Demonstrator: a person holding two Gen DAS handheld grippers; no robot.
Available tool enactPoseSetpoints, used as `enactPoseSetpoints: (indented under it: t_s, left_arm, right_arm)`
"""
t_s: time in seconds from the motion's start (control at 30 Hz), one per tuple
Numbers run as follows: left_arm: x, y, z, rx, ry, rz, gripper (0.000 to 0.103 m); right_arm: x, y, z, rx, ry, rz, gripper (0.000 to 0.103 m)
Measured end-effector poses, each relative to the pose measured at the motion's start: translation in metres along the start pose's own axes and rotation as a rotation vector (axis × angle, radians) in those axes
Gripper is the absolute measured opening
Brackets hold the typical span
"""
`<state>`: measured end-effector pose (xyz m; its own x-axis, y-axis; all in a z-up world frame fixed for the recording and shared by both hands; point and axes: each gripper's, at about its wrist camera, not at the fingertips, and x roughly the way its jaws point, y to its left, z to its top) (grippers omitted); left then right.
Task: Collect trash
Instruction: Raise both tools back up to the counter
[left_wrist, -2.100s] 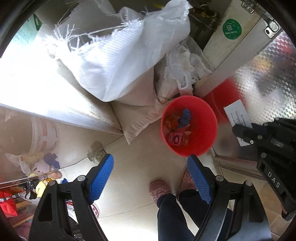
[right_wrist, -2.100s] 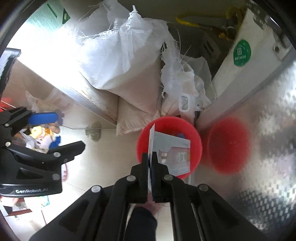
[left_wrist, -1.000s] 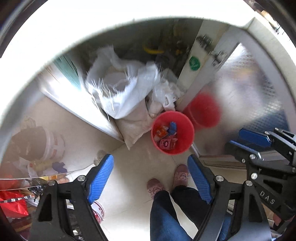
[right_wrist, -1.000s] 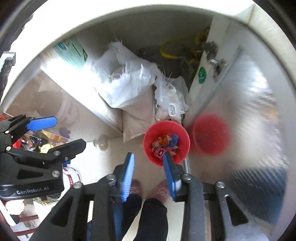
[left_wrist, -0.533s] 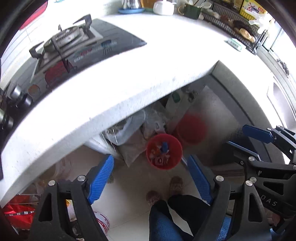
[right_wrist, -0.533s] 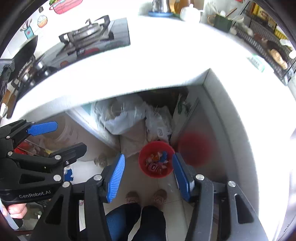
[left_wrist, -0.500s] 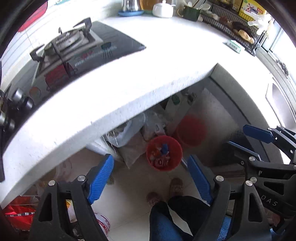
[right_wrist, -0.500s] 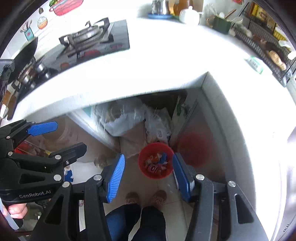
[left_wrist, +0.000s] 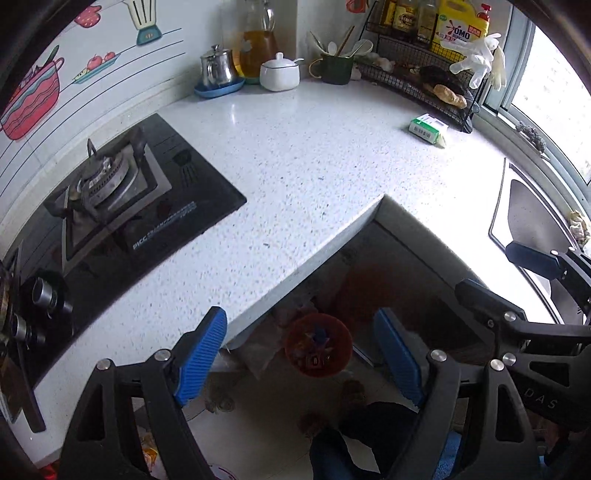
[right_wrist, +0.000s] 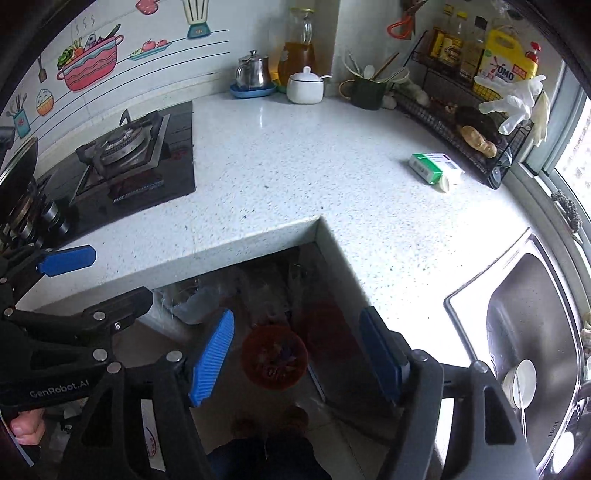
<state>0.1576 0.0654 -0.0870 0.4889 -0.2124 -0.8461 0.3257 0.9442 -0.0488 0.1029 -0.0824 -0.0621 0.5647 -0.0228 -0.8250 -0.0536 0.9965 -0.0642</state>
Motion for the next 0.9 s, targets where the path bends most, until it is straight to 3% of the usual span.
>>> enactPoseSetpoints:
  t_s: [0.2, 0.6, 0.9]
  left_arm:
    - [0.008, -0.018, 0.034, 0.063, -0.021, -0.030, 0.081]
    - [0.045, -0.061, 0.128, 0.155, -0.043, -0.050, 0.081]
    - [0.078, -0.116, 0.202, 0.257, -0.045, -0.063, 0.081]
  right_arm:
    - [-0.011, -0.023, 0.023, 0.051, -0.069, -0.047, 0.081]
    - [0.017, -0.085, 0.069, 0.166, -0.076, -0.102, 0.083]
    - [0.029, -0.151, 0.098, 0.274, -0.079, -0.129, 0.083]
